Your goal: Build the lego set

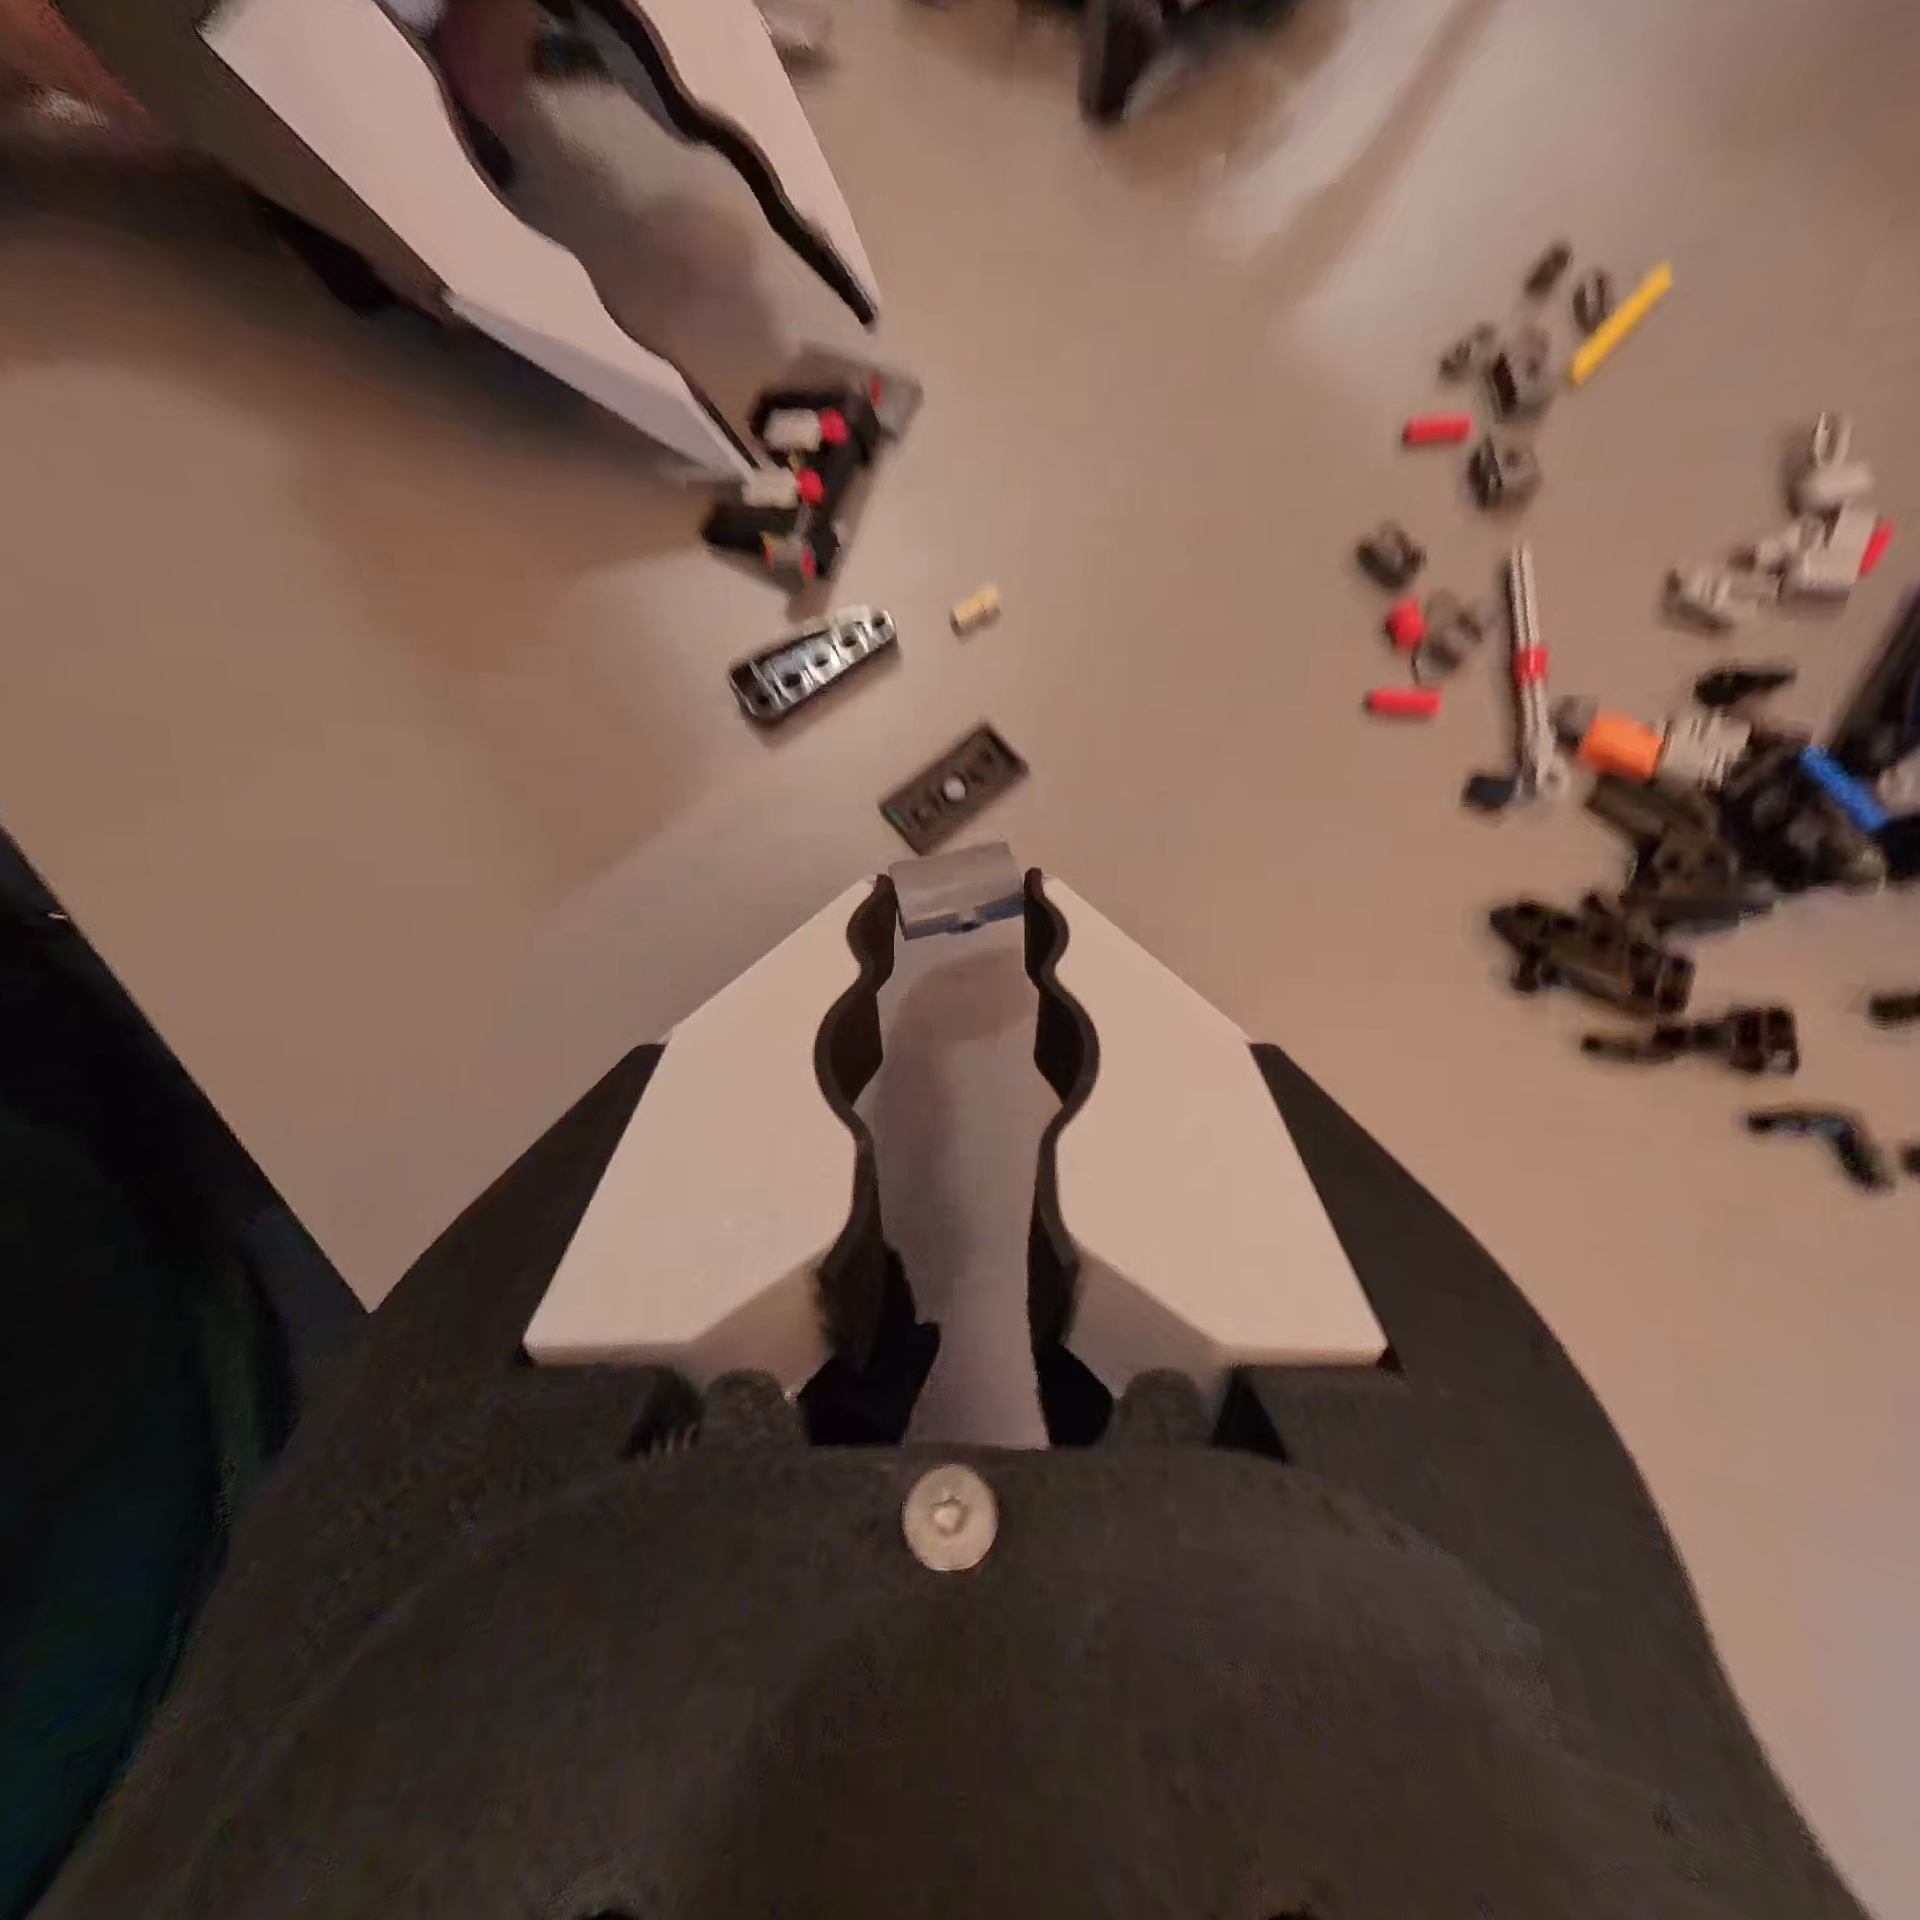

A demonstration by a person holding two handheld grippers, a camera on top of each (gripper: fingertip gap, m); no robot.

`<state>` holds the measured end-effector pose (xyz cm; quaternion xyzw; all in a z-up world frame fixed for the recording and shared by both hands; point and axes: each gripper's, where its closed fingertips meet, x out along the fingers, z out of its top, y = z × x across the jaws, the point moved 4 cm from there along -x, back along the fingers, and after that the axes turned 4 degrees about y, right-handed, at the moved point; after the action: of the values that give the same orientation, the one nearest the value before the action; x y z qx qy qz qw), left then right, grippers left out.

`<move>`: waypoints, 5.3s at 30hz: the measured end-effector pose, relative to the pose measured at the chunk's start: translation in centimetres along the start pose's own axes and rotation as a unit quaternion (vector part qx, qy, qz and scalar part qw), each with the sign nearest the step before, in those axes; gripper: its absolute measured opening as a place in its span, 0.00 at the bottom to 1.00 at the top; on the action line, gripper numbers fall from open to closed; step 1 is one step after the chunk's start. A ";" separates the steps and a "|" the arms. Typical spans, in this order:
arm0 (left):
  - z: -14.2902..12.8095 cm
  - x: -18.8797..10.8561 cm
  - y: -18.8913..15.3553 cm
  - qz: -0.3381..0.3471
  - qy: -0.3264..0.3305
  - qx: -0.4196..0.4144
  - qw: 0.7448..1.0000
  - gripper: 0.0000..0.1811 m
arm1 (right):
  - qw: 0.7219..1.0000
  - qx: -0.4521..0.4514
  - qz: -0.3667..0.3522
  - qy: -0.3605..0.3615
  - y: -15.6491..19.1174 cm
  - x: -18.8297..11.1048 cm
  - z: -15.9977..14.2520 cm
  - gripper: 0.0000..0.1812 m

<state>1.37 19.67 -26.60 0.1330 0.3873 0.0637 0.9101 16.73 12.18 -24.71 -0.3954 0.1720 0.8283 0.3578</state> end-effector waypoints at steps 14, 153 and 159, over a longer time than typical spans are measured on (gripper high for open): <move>-0.1 0.0 0.3 0.005 0.002 -0.004 1.000 0.22 | 0.999 0.033 0.001 -0.008 -1.9 -0.7 -1.8 0.21; 4.2 -3.7 0.4 0.111 -0.151 0.072 0.980 0.03 | 0.993 -0.066 0.039 0.088 -14.4 1.6 -0.4 0.09; 4.1 -3.6 0.5 0.109 -0.149 0.068 0.980 0.03 | 0.988 -0.097 0.061 0.106 -14.4 1.8 -0.6 0.01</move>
<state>1.81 18.60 -21.23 0.2442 0.2337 0.1157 0.9340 26.78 22.57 -26.52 -0.5025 0.1511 0.8149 0.2463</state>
